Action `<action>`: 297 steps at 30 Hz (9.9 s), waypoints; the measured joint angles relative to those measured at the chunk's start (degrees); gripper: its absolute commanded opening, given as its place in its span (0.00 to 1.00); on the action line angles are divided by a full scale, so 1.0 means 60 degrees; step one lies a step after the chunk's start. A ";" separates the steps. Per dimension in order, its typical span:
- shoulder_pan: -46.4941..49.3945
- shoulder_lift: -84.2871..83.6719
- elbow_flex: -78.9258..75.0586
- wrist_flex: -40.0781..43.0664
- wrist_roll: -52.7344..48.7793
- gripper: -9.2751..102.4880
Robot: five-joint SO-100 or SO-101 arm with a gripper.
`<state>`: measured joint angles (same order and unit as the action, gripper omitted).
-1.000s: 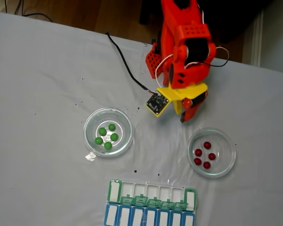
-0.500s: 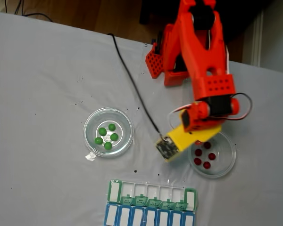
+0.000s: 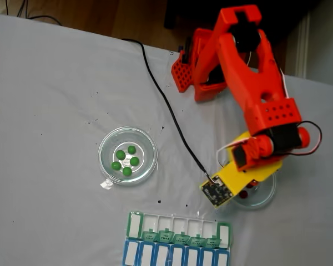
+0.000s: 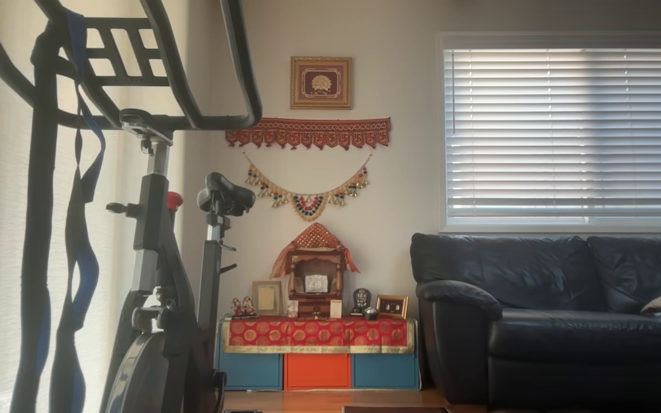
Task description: Sort medicines into box.
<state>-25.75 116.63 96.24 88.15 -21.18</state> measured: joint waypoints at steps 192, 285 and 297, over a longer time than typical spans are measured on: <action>-0.0498 -0.2871 0.2007 -0.6123 -0.0059 0.18; 0.2651 -0.5435 -0.5244 -0.1846 0.2373 0.09; 0.2622 -0.5435 -0.5112 -0.2446 0.2373 0.09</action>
<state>-10.02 84.02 65.57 73.48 -6.94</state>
